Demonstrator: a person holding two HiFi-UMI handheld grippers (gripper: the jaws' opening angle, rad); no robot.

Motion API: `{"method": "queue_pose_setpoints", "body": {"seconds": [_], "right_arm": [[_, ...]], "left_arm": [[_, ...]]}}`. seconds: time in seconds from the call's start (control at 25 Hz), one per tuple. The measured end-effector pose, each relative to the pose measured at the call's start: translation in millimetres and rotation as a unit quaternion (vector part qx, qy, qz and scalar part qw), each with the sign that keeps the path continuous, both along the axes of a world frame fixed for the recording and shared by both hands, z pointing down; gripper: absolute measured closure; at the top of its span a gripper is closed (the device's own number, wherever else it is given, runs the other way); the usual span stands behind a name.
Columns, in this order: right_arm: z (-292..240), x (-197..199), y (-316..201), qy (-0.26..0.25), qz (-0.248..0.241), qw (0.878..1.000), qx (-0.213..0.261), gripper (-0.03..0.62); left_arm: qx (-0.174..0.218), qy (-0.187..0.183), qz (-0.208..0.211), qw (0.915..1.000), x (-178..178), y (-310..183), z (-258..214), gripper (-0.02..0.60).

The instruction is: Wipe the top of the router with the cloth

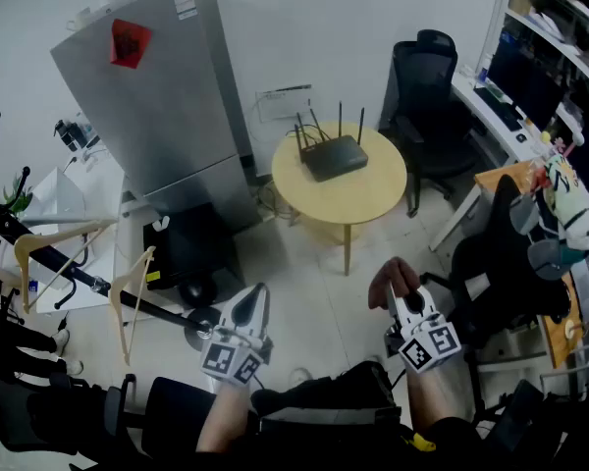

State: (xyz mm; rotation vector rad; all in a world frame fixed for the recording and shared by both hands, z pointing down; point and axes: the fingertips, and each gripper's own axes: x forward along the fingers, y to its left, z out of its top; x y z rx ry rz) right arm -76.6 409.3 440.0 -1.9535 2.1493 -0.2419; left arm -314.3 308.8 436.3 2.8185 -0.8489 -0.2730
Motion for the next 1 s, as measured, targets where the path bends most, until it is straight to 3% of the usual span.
{"method": "queue_pose_setpoints", "body": {"seconds": [0.28, 0.48, 0.72, 1.0], "right_arm": [[18, 46, -26, -0.002, -0.025, 1.0, -0.007, 0.535], [0, 110, -62, 0.021, -0.07, 0.997, 0.017, 0.536], [-15, 167, -94, 0.032, -0.095, 0.995, 0.028, 0.536], [6, 195, -117, 0.019, -0.102, 0.995, 0.007, 0.536]], "left_arm": [[0.002, 0.0, -0.021, 0.9998, 43, -11, 11, 0.584], [0.036, -0.004, -0.055, 0.9978, 119, -33, 4, 0.584], [0.035, 0.022, -0.103, 0.9938, 181, -46, -14, 0.584], [0.029, -0.004, -0.121, 0.9922, 214, -52, -11, 0.584]]}}
